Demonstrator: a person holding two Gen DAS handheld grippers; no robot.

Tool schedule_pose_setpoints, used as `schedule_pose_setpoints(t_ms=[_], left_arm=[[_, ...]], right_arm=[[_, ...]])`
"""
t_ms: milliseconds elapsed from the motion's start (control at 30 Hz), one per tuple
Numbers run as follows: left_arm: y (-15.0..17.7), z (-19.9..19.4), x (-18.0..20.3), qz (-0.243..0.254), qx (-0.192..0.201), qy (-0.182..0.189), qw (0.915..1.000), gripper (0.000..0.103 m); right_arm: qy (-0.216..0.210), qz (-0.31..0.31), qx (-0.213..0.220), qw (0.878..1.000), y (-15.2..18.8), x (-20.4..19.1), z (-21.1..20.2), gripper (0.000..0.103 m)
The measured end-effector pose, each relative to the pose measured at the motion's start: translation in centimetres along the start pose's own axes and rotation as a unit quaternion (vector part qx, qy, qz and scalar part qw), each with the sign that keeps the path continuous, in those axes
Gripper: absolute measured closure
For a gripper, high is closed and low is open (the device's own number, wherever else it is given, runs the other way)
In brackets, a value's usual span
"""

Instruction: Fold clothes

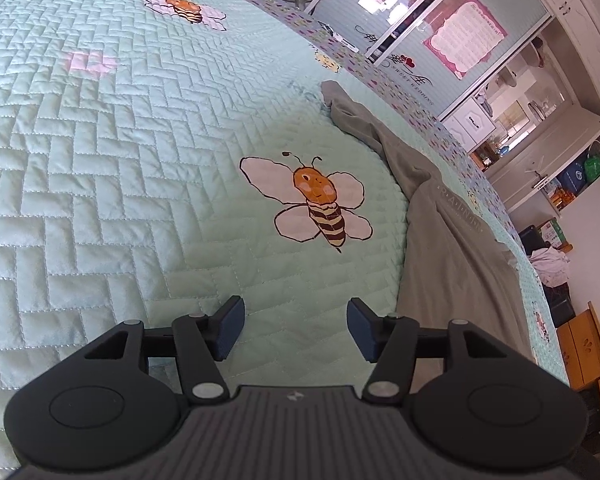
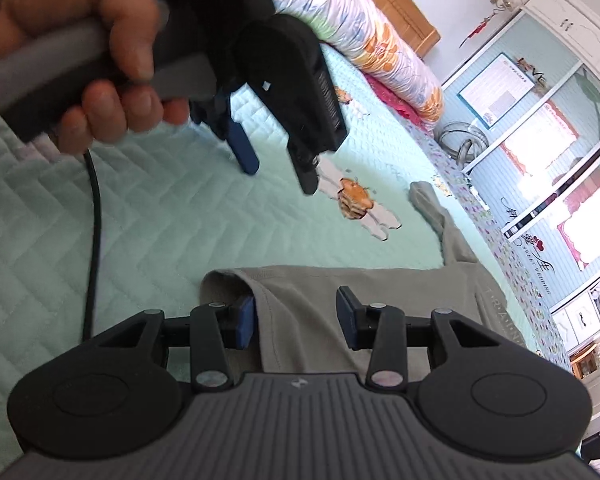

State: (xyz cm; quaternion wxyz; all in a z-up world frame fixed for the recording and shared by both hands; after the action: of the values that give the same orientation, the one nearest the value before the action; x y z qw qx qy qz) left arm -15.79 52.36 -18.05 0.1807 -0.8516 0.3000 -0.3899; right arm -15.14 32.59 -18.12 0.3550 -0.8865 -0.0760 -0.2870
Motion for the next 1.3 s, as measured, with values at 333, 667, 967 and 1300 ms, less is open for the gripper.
schedule_pose_setpoints(t_ms=[333, 667, 967, 1300], left_arm=[[1.5, -1.0, 1.3, -0.008, -0.044, 0.052, 0.9977, 0.043], [2.3, 0.7, 3.4, 0.0, -0.065, 0.073, 0.9952, 0.041], [-0.6, 3.4, 4.2, -0.003, -0.051, 0.047, 0.9976, 0.041], [-8.5, 13.3, 7.3, -0.022, -0.036, 0.033, 0.9986, 0.038]], right_arm=[[-0.152, 0.099, 0.015, 0.983, 1.9, 2.3, -5.7, 0.103], [-0.19, 0.117, 0.008, 0.975, 2.2, 2.4, -7.1, 0.103], [-0.207, 0.094, -0.005, 0.974, 2.9, 0.5, -6.1, 0.103], [-0.247, 0.139, 0.01, 0.959, 3.3, 1.4, -5.4, 0.103]])
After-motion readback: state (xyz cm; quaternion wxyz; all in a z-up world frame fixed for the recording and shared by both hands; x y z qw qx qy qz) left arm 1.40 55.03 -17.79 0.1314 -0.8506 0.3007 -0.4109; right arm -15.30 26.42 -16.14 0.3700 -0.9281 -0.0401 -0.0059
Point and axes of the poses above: each gripper's, at about its wrist camera, not at the fingertips, and z roughly the way its jaws point, x to its right, y to its underside, the point moved 1 cm from there along z, roughly the way its jaws point, and after that the axes turned 1 degree about -x, right-handed, at the moved point
